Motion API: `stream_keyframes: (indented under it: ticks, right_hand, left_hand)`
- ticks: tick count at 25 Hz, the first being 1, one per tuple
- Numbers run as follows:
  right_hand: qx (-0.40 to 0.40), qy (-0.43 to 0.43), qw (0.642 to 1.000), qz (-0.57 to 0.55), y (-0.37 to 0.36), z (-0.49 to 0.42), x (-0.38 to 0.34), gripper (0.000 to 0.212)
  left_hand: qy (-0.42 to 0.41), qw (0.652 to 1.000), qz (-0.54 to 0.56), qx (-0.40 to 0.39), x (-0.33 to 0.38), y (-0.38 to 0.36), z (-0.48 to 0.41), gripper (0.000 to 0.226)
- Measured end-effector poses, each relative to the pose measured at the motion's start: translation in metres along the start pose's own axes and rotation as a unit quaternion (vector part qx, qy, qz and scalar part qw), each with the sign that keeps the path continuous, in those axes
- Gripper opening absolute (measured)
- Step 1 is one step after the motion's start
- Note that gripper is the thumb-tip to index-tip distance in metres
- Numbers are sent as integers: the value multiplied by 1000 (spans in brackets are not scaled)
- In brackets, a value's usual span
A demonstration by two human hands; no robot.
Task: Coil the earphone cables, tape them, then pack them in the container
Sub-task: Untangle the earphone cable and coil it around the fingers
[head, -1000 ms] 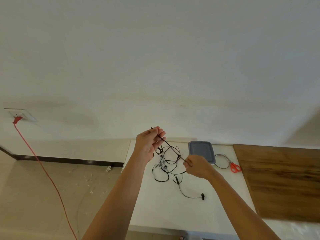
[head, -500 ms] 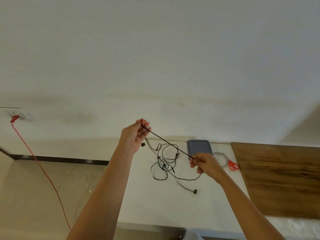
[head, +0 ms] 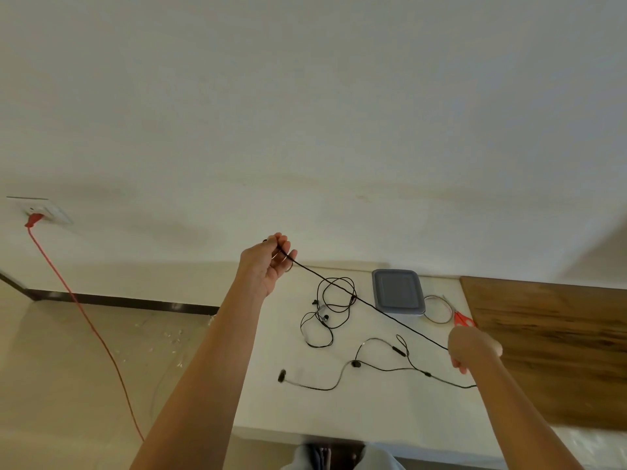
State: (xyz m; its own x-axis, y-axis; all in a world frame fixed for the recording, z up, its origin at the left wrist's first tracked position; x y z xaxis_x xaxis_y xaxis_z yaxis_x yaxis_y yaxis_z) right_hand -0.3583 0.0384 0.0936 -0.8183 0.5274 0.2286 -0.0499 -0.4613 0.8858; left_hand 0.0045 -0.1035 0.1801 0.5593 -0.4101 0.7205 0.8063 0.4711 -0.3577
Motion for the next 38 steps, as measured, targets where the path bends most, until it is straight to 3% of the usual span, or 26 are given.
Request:
stream_keyframes:
  ticks: [4, 5, 8, 10, 12, 14, 17, 20, 23, 25, 28, 29, 30, 33, 35, 38]
  right_hand:
    - [-28, -82, 996, -7, 8, 6, 13, 27]
    - [-37, -65, 997, -12, 9, 8, 9, 26]
    - [-48, 119, 988, -83, 3, 9, -34, 32]
    - [-37, 177, 923, -341, 14, 22, -70, 41]
    - [-40, 212, 810, -546, 38, 47, -106, 40]
    - [-48, 256, 732, -629, 59, 71, -139, 32]
    - [-7, 286, 683, -672, 82, 92, -164, 16]
    - [31, 260, 678, -687, 83, 93, -164, 10]
    - [20, 245, 682, -689, 79, 89, -156, 15]
    - [32, 217, 714, -664, 73, 82, -143, 15]
    - [85, 213, 809, -541, 67, 72, -124, 10]
    - [103, 224, 822, -513, 71, 74, -124, 8]
    - [109, 238, 814, -519, 79, 80, -126, 10]
    - [83, 282, 744, -599, 103, 101, -139, 16]
    - [101, 302, 739, -593, 111, 110, -140, 5]
    - [136, 282, 745, -589, 114, 108, -117, 12]
  left_hand:
    - [10, 1000, -8, -5, -7, -2, 0, 15]
    - [12, 1000, -13, -10, -10, -3, 1, 15]
    - [16, 999, -35, -35, -24, -10, 8, 12]
    - [15, 996, -61, -60, -36, -17, 15, 12]
    - [7, 992, -88, -88, -47, -24, 24, 13]
    - [-8, 987, -117, -110, -56, -30, 33, 14]
    - [-30, 980, -161, -114, -62, -34, 42, 14]
    - [-30, 982, -148, -113, -60, -33, 46, 12]
    - [-41, 988, -111, -104, -51, -30, 48, 12]
    - [-47, 993, -71, -82, -37, -27, 45, 12]
    - [-50, 996, -30, -70, -23, -24, 47, 12]
    - [-49, 996, -30, -74, -23, -24, 51, 11]
    - [-46, 995, -34, -82, -25, -26, 56, 10]
    - [-45, 993, -44, -101, -34, -31, 70, 8]
    - [-48, 993, -33, -103, -33, -30, 76, 8]
    - [-53, 996, -10, -71, -20, -18, 76, 4]
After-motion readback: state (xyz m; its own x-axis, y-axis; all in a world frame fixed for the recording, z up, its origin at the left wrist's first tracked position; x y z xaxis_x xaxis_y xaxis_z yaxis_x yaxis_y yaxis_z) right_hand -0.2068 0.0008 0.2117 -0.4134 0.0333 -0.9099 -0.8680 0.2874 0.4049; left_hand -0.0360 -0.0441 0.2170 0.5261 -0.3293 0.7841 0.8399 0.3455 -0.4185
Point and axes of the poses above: each hand's wrist, its own z-axis away from the middle knuckle, its own y-axis out of the back of the hand, x = y × z, the point moved 6 cm from there along -z, towards the middle knuckle, and after that the axes turned 12 degrees about x, right-handed, at the moved point
